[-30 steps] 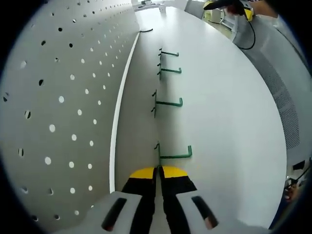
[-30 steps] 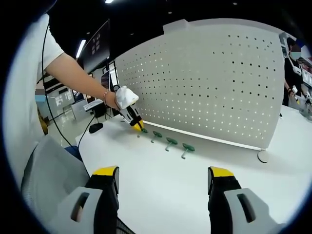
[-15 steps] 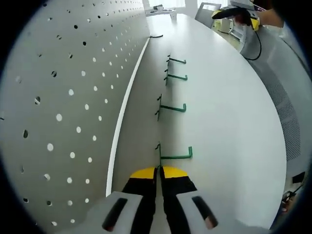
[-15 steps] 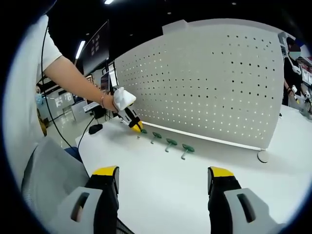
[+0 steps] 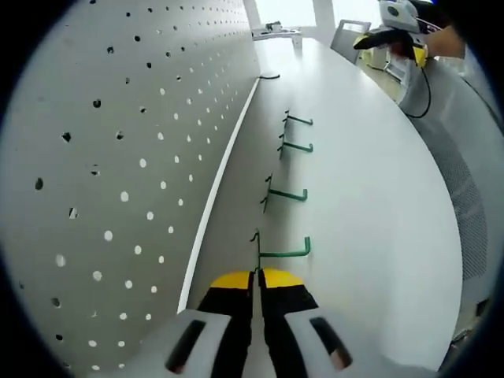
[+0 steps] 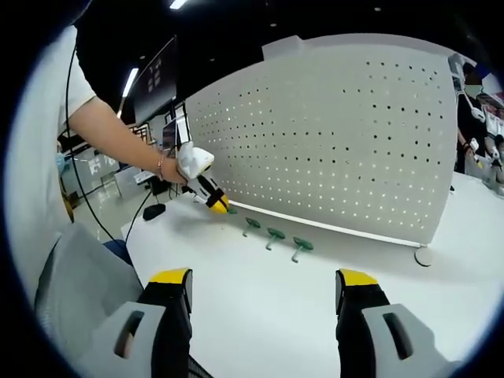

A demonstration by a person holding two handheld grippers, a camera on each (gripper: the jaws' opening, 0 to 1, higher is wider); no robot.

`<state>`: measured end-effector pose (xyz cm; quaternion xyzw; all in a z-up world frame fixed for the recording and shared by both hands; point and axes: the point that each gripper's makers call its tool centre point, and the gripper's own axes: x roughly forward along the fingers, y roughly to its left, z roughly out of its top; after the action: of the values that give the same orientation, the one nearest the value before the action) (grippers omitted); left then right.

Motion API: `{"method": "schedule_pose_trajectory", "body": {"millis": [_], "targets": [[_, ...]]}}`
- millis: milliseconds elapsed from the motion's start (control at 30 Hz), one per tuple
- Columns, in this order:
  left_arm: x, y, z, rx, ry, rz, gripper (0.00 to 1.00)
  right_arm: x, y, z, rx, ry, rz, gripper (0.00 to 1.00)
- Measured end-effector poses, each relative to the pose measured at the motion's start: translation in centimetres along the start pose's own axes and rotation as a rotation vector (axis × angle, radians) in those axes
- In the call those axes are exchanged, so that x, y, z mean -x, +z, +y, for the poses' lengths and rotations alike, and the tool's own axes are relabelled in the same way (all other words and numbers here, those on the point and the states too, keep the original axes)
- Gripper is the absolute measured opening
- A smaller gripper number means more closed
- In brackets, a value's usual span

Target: Insert the hook assembly into the mounting plate slot until the hook locks in place.

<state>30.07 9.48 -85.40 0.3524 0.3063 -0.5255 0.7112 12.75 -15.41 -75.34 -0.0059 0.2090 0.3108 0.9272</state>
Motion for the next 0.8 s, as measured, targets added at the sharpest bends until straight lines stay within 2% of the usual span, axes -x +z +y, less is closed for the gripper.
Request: {"method": "schedule_pose_trajectory", "body": {"millis": [467,633,800], "targets": [[1.4,1.7,-0.1,0.055,0.065,-0.081,0.03,0.2,0.5,-0.1,-0.002,-0.004,-0.022,0.71],[2.3,3.5,0.3,0.090,0.116,-0.142,0.03,0.3,0.6,-0.1,-0.002,-0.006,-0.027,0.71],[2.8,5.1,-0.1,0.088,0.128,-0.184,0.03,0.5,0.6,-0.2,-0.003,-0.010,-0.029,0.71]]}}
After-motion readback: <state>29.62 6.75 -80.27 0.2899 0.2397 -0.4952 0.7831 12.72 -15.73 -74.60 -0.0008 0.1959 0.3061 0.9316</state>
